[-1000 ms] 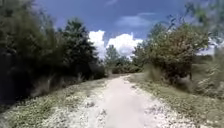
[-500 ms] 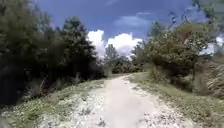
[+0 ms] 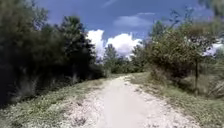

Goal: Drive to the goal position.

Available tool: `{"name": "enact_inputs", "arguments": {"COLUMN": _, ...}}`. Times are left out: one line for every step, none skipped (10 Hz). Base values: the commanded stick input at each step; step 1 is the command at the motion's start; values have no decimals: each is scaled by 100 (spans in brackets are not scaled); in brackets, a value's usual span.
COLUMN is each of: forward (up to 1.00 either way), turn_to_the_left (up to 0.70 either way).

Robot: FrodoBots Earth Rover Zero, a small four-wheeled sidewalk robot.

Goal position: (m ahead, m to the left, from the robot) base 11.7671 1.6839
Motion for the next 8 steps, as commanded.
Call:
{"name": "enact_inputs", "arguments": {"forward": 50, "turn_to_the_left": 0}}
{"name": "enact_inputs", "arguments": {"forward": 50, "turn_to_the_left": 0}}
{"name": "enact_inputs", "arguments": {"forward": 50, "turn_to_the_left": 0}}
{"name": "enact_inputs", "arguments": {"forward": 50, "turn_to_the_left": 0}}
{"name": "enact_inputs", "arguments": {"forward": 50, "turn_to_the_left": 0}}
{"name": "enact_inputs", "arguments": {"forward": 50, "turn_to_the_left": 0}}
{"name": "enact_inputs", "arguments": {"forward": 50, "turn_to_the_left": 0}}
{"name": "enact_inputs", "arguments": {"forward": 50, "turn_to_the_left": 0}}
